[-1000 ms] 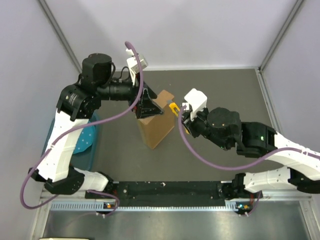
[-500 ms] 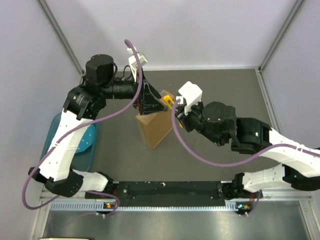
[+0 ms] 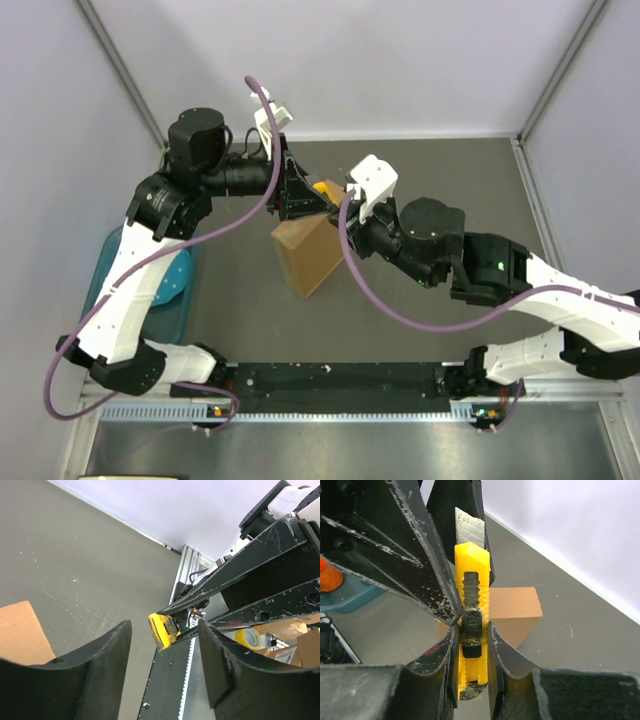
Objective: Unpack the express box
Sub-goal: Pick up the knife from the center of the board.
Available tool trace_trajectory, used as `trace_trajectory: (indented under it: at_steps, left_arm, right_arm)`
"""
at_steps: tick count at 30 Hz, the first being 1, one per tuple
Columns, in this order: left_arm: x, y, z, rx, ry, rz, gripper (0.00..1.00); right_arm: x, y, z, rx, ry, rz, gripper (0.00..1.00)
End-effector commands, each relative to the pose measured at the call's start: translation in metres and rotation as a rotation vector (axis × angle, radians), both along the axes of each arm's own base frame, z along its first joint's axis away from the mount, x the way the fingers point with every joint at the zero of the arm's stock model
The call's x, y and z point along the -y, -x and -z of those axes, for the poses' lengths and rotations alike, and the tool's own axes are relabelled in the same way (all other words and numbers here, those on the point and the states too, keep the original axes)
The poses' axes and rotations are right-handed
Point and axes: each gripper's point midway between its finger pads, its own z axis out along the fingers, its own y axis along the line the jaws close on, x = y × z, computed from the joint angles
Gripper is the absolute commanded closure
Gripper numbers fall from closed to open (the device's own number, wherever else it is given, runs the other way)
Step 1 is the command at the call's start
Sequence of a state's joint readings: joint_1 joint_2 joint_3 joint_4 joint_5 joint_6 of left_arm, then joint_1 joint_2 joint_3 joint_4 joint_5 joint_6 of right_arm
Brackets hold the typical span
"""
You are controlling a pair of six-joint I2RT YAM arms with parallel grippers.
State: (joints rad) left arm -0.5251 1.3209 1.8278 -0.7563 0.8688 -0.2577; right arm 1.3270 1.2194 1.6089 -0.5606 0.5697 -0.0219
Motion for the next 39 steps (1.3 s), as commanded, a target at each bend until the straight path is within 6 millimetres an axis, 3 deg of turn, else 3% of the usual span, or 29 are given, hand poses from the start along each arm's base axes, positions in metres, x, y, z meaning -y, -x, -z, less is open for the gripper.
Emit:
trace_trajectory:
  at_steps: [1,3,11,14,16,18,19,20,21,22,23,24,25,26,27,31,32,33,34,35,39]
  left_arm:
    - [-0.006,0.004,-0.021,0.085,0.041,-0.018,0.46]
    - [-0.006,0.002,-0.025,0.095,0.046,-0.029,0.63]
    - [-0.007,-0.003,-0.03,0.093,0.054,-0.046,1.0]
    - [-0.007,-0.005,-0.027,0.081,0.051,-0.055,1.0]
    - [-0.008,-0.005,-0.029,0.078,0.061,-0.06,1.0]
    - [-0.012,-0.007,-0.032,0.069,0.072,-0.071,1.0]
    - [-0.014,-0.01,-0.036,0.071,0.085,-0.077,1.0]
    - [-0.015,-0.007,-0.046,0.07,0.119,-0.062,1.0]
    - [-0.022,-0.013,-0.053,0.077,0.145,-0.086,1.0]
    - [-0.026,-0.015,-0.059,0.071,0.171,-0.086,1.0]
    - [-0.029,-0.014,-0.084,0.092,0.26,-0.079,1.0]
    - [-0.037,-0.017,-0.079,0.067,0.287,-0.067,1.0]
    - [-0.041,-0.016,-0.087,0.06,0.339,-0.063,1.0]
    - [-0.045,-0.011,-0.099,-0.028,0.424,-0.046,1.0]
    - [-0.057,0.001,-0.126,0.126,0.524,-0.036,1.0]
    - [-0.057,-0.004,-0.131,0.025,0.533,-0.066,1.0]
    - [-0.057,-0.005,-0.132,0.014,0.539,-0.063,1.0]
    - [-0.058,-0.003,-0.135,0.017,0.55,-0.055,1.0]
    - [-0.059,-0.001,-0.142,0.027,0.573,-0.053,1.0]
    - [-0.059,-0.001,-0.146,0.036,0.584,-0.053,1.0]
    - [-0.062,0.001,-0.159,0.103,0.639,-0.055,1.0]
  right_arm:
    - [-0.01,0.008,-0.032,0.014,-0.11,-0.044,1.0]
    - [-0.013,0.009,-0.028,0.008,-0.106,-0.051,1.0]
    - [-0.016,0.013,-0.024,-0.018,-0.127,-0.07,1.0]
    - [-0.016,0.014,-0.025,-0.025,-0.145,-0.074,0.94]
    - [-0.012,0.016,-0.031,-0.032,-0.18,-0.077,0.83]
    - [-0.009,0.017,-0.034,-0.039,-0.216,-0.075,0.64]
    - [0.002,0.018,-0.043,-0.05,-0.267,-0.069,0.57]
    - [0.002,0.02,-0.041,-0.067,-0.289,-0.096,0.45]
    - [0.009,0.02,-0.046,-0.078,-0.324,-0.108,0.41]
    - [0.027,0.016,-0.057,-0.092,-0.4,-0.095,0.34]
    - [0.027,0.019,-0.055,-0.102,-0.424,-0.141,0.26]
    - [0.032,0.018,-0.057,-0.107,-0.452,-0.15,0.24]
    - [0.039,0.019,-0.063,-0.124,-0.499,-0.163,0.22]
    - [0.041,0.012,-0.061,-0.134,-0.506,-0.182,0.21]
    - [0.04,0.012,-0.066,-0.156,-0.543,-0.206,0.2]
    - [0.025,0.009,-0.086,-0.187,-0.602,-0.353,0.2]
    - [0.012,0.016,-0.087,-0.212,-0.594,-0.446,0.2]
    - [0.011,0.01,-0.09,-0.252,-0.63,-0.464,0.2]
    - [0.006,0.022,-0.102,-0.232,-0.657,-0.588,0.19]
    - [0.003,0.018,-0.103,-0.246,-0.679,-0.62,0.19]
    - [0.006,0.028,-0.125,-0.224,-0.789,-0.747,0.2]
